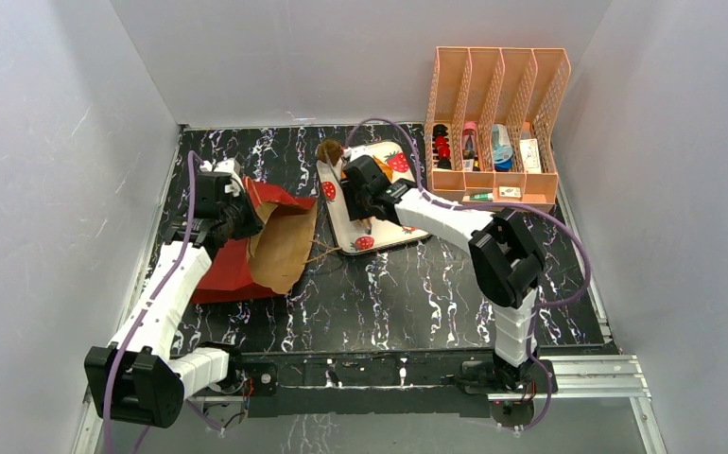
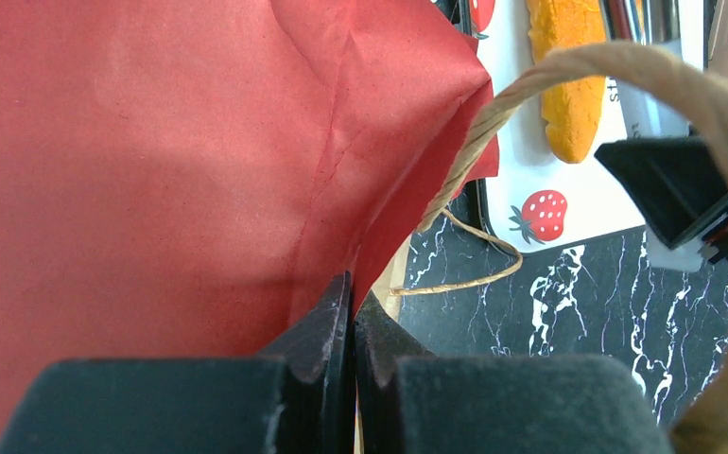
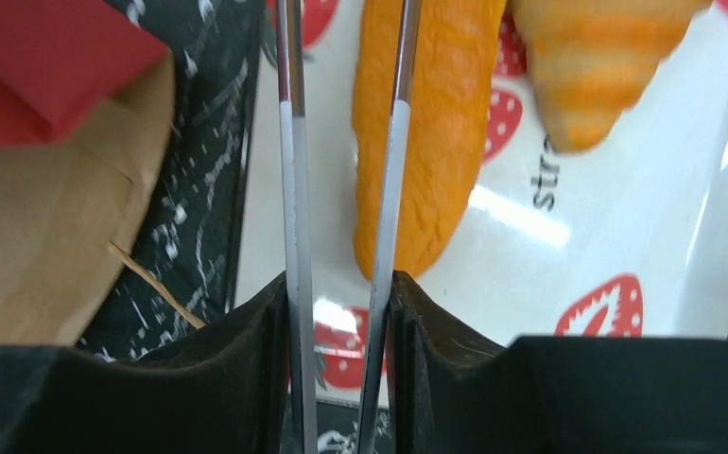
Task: Take the fake bread out of the paper bag
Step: Place the fake bread in the container.
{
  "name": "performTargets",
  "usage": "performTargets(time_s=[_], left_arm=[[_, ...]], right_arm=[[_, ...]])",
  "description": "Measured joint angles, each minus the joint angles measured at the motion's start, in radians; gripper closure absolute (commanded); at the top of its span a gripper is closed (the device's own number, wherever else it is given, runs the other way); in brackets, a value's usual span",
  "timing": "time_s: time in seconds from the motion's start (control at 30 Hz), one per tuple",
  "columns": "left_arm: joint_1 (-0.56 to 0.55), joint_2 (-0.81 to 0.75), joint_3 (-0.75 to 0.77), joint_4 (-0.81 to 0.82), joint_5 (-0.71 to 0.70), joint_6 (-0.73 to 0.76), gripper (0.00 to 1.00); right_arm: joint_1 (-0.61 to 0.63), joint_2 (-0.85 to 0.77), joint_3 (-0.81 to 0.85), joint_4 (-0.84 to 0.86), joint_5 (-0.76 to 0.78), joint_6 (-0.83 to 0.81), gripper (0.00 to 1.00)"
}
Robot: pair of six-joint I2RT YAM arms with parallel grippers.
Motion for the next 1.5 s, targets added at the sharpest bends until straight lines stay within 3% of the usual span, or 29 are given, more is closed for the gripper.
performTargets(time_s=[0.4, 1.27, 1.5], left_arm=[[0.000, -0.027, 0.000, -0.018, -0.008, -0.001, 1.00], [0.000, -0.011, 0.002, -0.023, 0.005, 0.005, 1.00], [0.000, -0.009, 0.002, -0.024, 0.013, 0.026, 1.00]], right_arm=[[0.034, -0.206, -0.242, -0.002, -0.010, 0.072, 1.00], [0.100, -0.264, -0.254, -0.104, 0.051, 0.129, 1.00], [0.126, -0.430, -0.287, -0.116, 0.032, 0.130, 1.00]])
